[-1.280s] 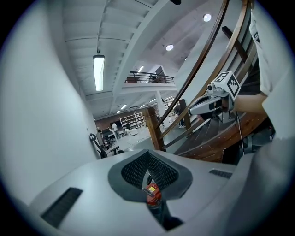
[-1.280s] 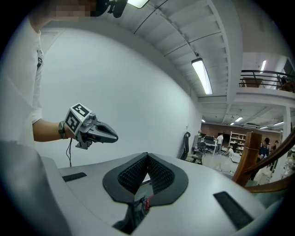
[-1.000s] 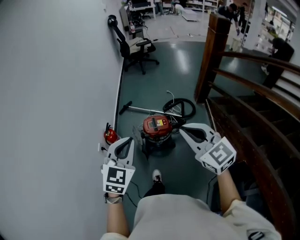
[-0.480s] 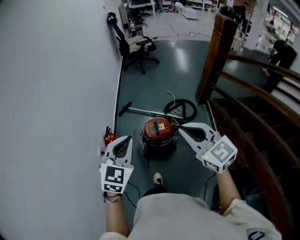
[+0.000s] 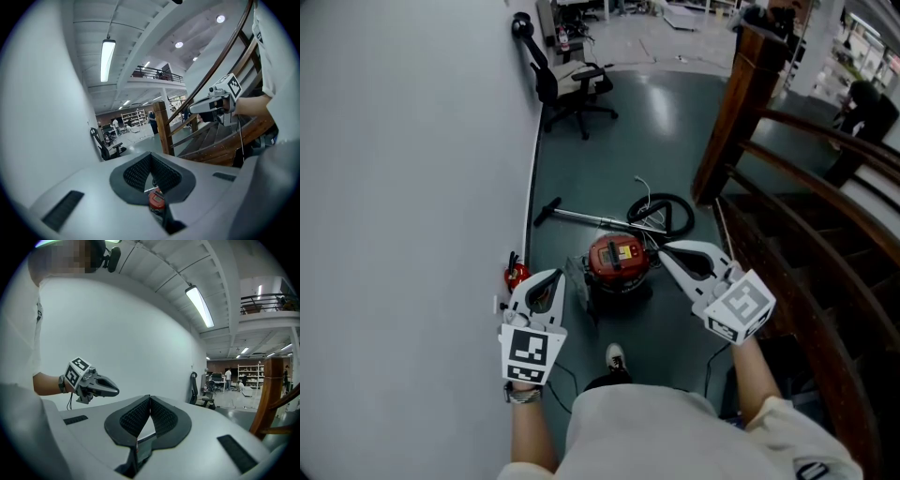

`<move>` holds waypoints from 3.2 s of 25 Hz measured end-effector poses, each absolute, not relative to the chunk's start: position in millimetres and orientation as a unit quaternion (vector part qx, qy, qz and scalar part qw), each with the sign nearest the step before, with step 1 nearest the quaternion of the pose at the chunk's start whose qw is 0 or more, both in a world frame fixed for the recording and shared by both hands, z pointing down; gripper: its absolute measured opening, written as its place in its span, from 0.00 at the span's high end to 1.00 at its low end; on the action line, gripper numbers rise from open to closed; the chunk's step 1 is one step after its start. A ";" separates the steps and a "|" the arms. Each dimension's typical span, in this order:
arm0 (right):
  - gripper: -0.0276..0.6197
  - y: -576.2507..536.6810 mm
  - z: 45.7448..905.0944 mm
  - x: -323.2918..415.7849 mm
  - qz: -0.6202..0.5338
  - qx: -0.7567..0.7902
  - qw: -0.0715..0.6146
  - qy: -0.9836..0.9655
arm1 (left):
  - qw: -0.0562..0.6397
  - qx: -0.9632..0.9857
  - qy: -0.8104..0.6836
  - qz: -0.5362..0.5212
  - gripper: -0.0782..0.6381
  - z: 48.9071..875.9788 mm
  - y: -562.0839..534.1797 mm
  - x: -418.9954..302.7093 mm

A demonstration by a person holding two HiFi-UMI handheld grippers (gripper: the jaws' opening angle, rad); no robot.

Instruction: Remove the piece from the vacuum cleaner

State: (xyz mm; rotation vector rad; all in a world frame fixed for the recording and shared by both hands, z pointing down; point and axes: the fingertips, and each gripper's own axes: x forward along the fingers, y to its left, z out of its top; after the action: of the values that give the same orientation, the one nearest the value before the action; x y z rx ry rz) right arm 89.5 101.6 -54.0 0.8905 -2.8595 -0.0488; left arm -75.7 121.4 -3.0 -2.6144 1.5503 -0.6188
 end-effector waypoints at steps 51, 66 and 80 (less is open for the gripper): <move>0.91 -61.0 121.5 54.6 0.058 0.300 0.172 -0.936 | -0.083 -0.823 0.505 -0.248 0.89 159.4 -43.6 -111.3; 0.91 -98.8 254.1 40.0 0.085 0.276 0.208 -0.934 | -0.118 -0.814 0.511 -0.248 0.89 272.3 -76.0 -114.1; 0.91 -113.0 396.2 40.9 0.144 0.257 0.238 -0.926 | -0.176 -0.805 0.498 -0.271 0.89 410.9 -84.8 -98.8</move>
State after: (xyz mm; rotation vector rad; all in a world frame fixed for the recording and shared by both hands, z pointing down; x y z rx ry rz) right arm 40.9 -113.0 396.2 0.7034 -2.5361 0.3950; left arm -98.8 -84.8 410.9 -2.8581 1.7686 -0.9613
